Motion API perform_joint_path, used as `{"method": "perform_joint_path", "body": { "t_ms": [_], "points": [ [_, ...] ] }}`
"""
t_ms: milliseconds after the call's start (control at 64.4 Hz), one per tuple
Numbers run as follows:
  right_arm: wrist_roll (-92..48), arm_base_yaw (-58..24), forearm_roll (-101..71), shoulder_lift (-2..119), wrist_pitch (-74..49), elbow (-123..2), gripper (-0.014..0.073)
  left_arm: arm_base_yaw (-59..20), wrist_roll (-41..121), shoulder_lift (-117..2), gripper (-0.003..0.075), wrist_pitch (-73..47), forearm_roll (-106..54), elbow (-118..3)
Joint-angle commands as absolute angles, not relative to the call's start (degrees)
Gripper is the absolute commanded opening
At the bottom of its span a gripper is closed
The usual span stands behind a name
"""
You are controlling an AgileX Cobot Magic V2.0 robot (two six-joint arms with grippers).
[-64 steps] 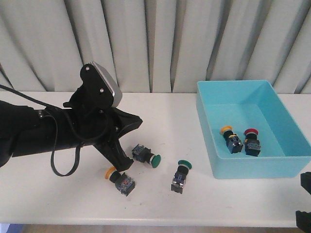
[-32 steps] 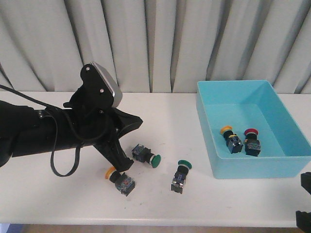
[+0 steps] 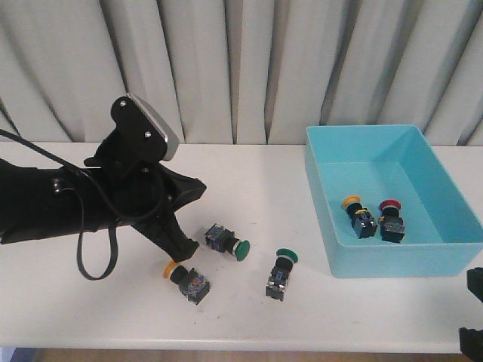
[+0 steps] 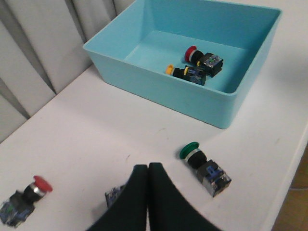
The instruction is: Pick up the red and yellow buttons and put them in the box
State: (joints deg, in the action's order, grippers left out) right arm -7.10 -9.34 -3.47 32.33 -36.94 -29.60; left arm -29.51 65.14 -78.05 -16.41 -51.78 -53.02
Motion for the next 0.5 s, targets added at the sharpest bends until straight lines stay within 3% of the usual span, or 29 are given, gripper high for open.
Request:
{"method": "perform_joint_path", "body": {
  "t_ms": [0, 202, 481],
  "points": [
    [-7.5, -9.4, -3.3, 32.4, -33.7, -31.2, -0.0008, -29.6, 47.3, -73.6, -0.0007, -14.4, -36.5, -53.9],
    [-7.5, -9.4, -3.3, 32.4, -34.2, -31.2, -0.0008, -29.6, 12.7, -59.7, -0.0007, -14.7, -2.8, -50.6],
    [-7.5, -9.4, -3.3, 32.4, -34.3, -31.2, -0.0008, -21.2, 4.8, -34.6, -0.0007, -12.8, 6.3, -34.7]
  ]
}}
